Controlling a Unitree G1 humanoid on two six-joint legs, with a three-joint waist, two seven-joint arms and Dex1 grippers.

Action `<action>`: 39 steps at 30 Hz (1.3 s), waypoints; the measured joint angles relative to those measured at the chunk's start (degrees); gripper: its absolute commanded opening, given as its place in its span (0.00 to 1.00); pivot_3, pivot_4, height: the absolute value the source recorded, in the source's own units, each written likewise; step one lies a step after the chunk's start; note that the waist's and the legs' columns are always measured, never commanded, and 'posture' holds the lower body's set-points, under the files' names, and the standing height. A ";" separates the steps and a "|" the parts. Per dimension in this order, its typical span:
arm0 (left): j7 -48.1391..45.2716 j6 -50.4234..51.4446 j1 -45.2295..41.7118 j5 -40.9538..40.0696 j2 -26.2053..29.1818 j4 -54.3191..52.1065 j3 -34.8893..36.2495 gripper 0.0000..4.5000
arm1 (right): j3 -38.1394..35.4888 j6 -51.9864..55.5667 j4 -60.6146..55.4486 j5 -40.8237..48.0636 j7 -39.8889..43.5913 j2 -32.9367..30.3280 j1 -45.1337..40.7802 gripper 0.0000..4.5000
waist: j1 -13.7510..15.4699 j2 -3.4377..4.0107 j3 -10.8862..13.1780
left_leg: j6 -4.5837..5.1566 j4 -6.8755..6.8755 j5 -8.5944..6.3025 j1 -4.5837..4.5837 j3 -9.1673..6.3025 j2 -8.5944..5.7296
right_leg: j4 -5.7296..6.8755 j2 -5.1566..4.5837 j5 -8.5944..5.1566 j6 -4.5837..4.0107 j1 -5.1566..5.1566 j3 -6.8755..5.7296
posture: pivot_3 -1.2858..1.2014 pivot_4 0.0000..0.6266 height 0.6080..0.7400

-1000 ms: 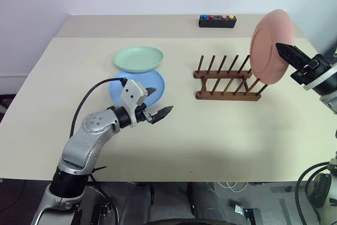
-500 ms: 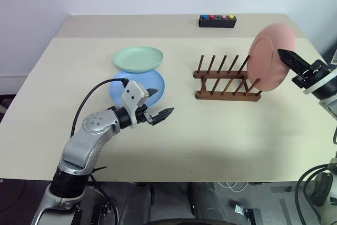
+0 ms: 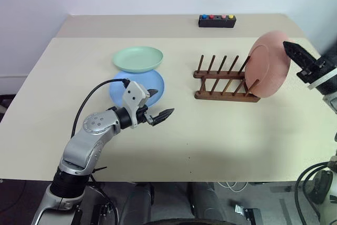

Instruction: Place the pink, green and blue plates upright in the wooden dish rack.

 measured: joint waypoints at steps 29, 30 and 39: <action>21.94 11.12 -9.59 0.68 -0.97 15.84 23.32 1.00 | 40.00 -36.81 -27.25 -38.57 10.68 4.59 4.80 0.66 | -0.57 -0.08 0.02 | -0.02 0.00 0.01 -0.03 -0.09 -0.01 | 0.00 -0.03 0.01 0.02 -0.04 -0.06 | 0.52 0.24 0.96; 22.45 12.23 -11.28 0.18 -1.43 16.79 23.40 1.00 | 39.89 -37.04 -27.24 -38.93 10.61 4.59 4.86 0.66 | -0.44 -0.08 0.02 | -0.02 0.00 0.01 -0.03 -0.10 -0.01 | 0.01 -0.02 0.01 0.02 -0.03 -0.07 | 0.52 0.24 0.96; 27.82 16.26 -26.63 -0.21 -6.02 35.06 23.87 1.00 | 40.03 -37.43 -27.44 -40.86 10.07 5.53 7.41 0.66 | 0.03 -0.10 0.02 | -0.05 -0.01 0.02 -0.03 -0.15 -0.02 | 0.03 -0.01 0.01 0.02 -0.05 -0.13 | 0.52 0.24 0.96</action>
